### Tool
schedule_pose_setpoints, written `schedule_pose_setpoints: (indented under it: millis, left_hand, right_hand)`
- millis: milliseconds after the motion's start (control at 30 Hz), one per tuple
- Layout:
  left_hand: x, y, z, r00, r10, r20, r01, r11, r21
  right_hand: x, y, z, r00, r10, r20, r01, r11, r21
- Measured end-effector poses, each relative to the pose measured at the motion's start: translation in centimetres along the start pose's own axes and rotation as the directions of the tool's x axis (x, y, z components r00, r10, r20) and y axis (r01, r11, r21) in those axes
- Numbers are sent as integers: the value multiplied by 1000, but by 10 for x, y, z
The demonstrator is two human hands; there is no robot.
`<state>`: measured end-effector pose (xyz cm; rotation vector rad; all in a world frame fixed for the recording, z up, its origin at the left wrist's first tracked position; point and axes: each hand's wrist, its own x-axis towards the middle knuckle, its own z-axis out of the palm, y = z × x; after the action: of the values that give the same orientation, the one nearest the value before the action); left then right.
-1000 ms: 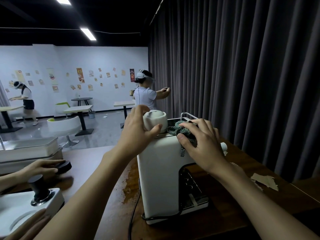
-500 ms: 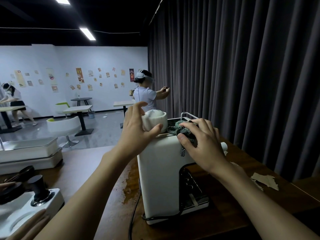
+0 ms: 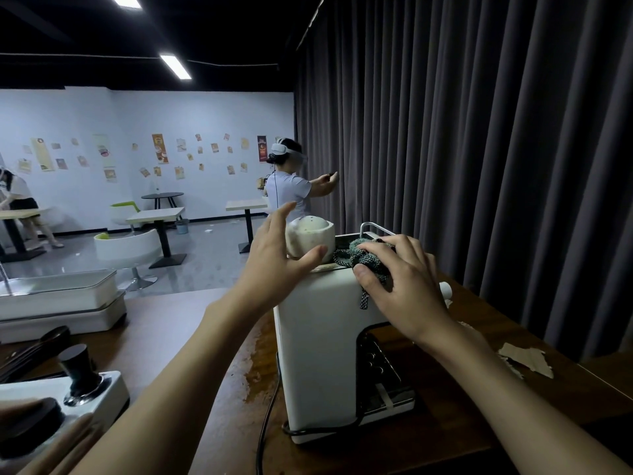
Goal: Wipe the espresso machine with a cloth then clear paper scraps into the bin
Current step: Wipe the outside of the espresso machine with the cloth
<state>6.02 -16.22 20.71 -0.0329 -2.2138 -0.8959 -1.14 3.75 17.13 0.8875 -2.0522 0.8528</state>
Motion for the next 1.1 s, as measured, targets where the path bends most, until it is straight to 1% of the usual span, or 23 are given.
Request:
schedule_pose_setpoints:
  millis: [67,167,367,533,667,833,1000,1100]
  left_hand:
    - [0,1,0,1000,-8,-6,8,1000,6]
    - [-1,1,1,998,15,-61,-12,999,46]
    - [0,1,0,1000,-5,-10,5,1000,20]
    - [-3,2,1,998,8,-59,-5,999,42]
    - [-1,3,-1,1000,-30,-3,30,999,15]
    - [-3,4,0,998,-11,-65,13,999,30]
    - [-1,3,0,1000,-19,-10,19,1000,10]
    - [-2,3,1,998,4,-63,-2,1000,30]
  right_hand:
    - [0,0,-1,1000,3,6,-3,1000,5]
    - [-1,0,-1,1000,4,7,-4,1000,2]
    - [0,0,0,1000,8,16,-8,1000,-7]
    - [0,-1,0,1000,8,9,-8,1000,-2]
    - [0,-1,1,1000,14,14,-14,1000,-1]
    - [0,0,1,1000,7,5,-7,1000,2]
    - [0,1,1,1000,1,1,-1,1000,-6]
    - [0,1,2,1000,-3,-3,3,1000,-9]
